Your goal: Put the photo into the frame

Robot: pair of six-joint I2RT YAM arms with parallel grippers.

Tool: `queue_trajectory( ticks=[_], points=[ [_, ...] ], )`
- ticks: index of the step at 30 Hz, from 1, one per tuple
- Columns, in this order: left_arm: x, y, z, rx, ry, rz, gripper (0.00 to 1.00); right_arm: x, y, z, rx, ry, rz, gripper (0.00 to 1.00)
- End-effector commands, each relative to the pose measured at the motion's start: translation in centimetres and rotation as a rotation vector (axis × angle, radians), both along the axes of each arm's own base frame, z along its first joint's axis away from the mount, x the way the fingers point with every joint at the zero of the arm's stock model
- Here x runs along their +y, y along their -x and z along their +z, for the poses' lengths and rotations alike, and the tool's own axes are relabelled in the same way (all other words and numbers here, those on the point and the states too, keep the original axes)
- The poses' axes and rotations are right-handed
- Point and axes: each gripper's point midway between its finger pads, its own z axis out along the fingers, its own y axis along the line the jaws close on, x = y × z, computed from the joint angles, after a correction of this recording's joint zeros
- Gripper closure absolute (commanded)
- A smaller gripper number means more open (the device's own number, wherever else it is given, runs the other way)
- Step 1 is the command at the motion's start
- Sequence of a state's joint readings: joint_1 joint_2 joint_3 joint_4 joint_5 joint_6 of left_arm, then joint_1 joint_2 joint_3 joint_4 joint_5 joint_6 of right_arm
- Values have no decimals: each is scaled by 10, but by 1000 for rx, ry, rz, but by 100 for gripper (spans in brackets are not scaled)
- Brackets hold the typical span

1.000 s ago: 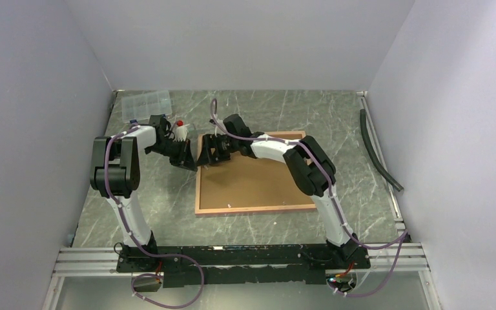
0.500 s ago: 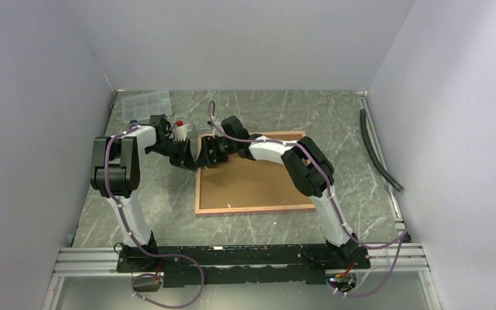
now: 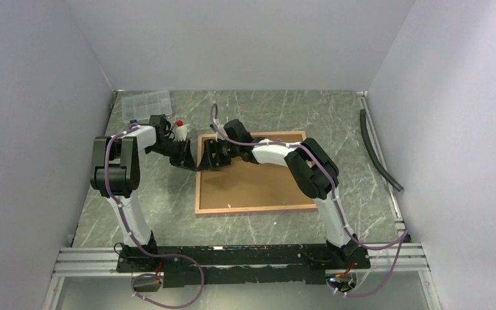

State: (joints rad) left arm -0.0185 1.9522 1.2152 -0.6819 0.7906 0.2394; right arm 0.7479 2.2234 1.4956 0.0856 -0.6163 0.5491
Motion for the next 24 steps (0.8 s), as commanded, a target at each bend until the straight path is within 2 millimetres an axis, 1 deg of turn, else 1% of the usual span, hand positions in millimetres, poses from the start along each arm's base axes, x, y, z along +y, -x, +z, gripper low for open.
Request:
queue_trajectory(
  ticks=[1,4,10,17,24],
  points=[
    [8,9,-24,45,-93,-1,94,-13,10,-7,4,55,-7,30],
    [9,9,-24,42,-97,-2,94,-10,10,-6,14,45,-2,30],
    [9,10,-24,45,-98,-3,95,4,11,-4,18,25,23,30],
    [8,8,-24,43,-95,0,95,10,18,-5,31,12,48,32],
    [8,7,-23,45,-95,4,95,17,18,-4,29,5,58,33]
  ],
)
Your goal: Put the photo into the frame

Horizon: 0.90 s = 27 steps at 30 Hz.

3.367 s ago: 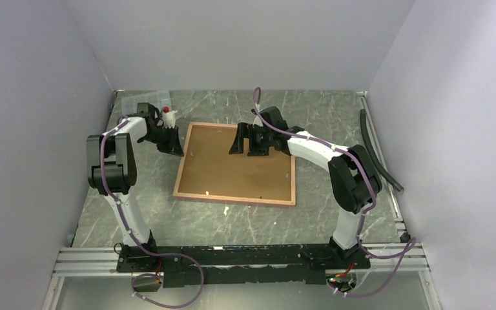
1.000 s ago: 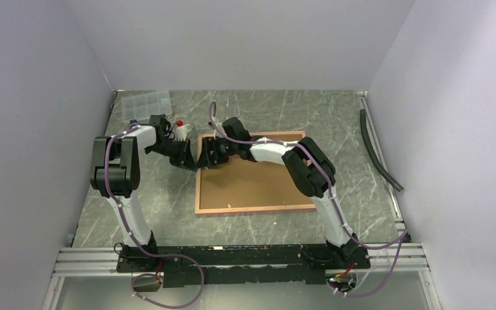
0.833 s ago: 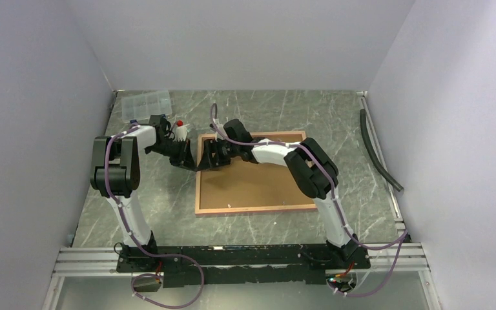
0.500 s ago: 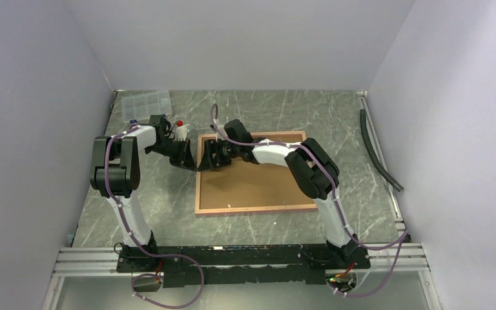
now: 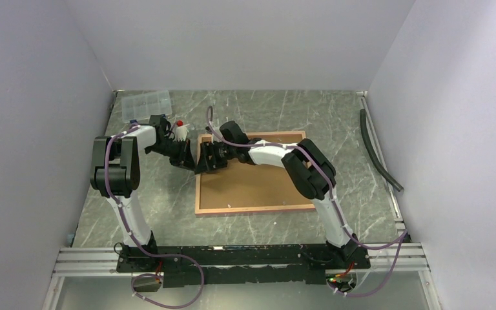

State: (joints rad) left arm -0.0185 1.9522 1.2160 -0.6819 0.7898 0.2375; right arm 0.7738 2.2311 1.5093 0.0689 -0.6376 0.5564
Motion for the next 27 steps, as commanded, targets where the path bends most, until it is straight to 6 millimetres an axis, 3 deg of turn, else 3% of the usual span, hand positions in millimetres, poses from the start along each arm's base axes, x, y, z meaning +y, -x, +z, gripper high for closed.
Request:
queue_trajectory(
  ticks=[1,9,13,18,22,27],
  points=[
    [8,7,-23,45,-93,3,95,8,2,-4,2,8,19,33],
    [9,8,-23,44,-99,4,95,10,-5,-6,-3,5,1,33],
    [9,8,-20,43,-95,6,96,9,0,11,-24,-23,43,34],
    [9,8,-16,35,-99,4,96,-12,1,31,-39,-45,16,33],
    [10,8,-16,34,-100,6,96,-28,-10,26,-41,-30,-32,33],
    [8,5,-16,36,-92,10,96,-28,-18,10,-28,-19,-55,37]
  ],
)
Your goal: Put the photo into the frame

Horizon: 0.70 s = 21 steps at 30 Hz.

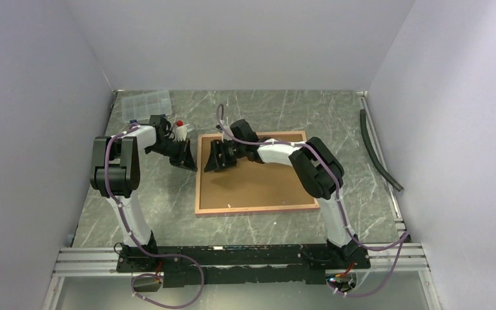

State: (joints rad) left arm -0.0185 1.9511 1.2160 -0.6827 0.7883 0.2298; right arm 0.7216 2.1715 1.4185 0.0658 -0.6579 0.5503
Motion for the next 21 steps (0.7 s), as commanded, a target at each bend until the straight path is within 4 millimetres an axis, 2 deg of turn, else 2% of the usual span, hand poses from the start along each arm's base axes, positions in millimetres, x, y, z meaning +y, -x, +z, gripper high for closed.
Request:
queue_trajectory(
  ticks=[1,4,11,21],
  points=[
    [7,5,-17,34,-90,4,96,4,-15,9,-52,-32,-23,39],
    [7,5,-18,36,-88,5,96,9,-18,4,-44,-43,-33,47],
    [7,5,-19,39,-86,8,97,16,-21,-1,-22,-50,-30,56],
    [7,6,-20,43,-88,6,97,21,-18,-8,5,-57,-21,63]
  ],
)
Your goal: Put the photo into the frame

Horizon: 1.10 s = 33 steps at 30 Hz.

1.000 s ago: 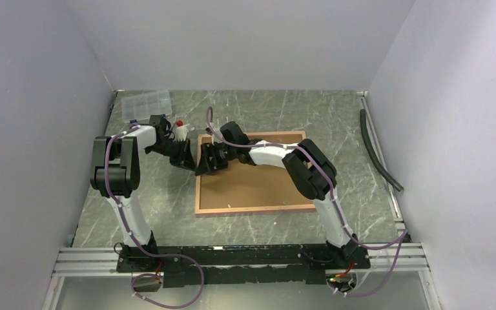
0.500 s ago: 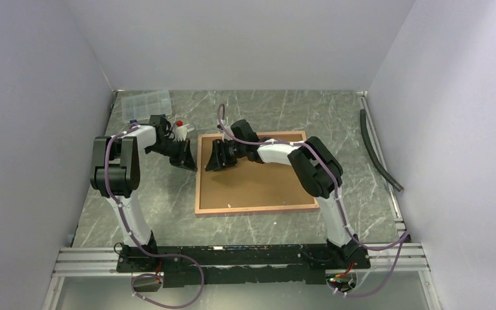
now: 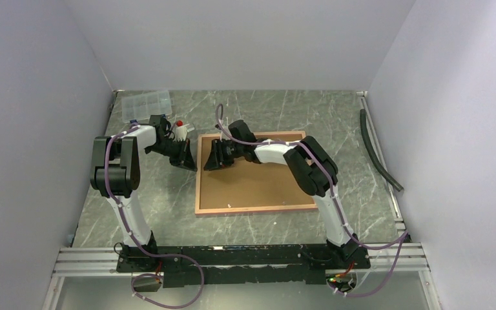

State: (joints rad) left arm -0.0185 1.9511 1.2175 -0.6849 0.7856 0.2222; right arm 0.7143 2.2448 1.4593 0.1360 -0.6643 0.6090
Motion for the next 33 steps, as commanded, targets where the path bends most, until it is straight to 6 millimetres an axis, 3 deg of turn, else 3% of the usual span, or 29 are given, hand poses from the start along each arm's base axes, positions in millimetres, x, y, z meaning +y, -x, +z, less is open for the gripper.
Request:
queue_trajectory(
  ticks=[1,20,33],
  points=[
    [7,6,-20,37,-86,0,97,11,-3,3,-17,-26,12,63],
    [6,2,-17,31,-81,5,97,20,-5,4,-12,-28,4,65],
    [6,3,-17,33,-78,6,97,21,-19,-2,-28,-20,-67,65]
  ],
)
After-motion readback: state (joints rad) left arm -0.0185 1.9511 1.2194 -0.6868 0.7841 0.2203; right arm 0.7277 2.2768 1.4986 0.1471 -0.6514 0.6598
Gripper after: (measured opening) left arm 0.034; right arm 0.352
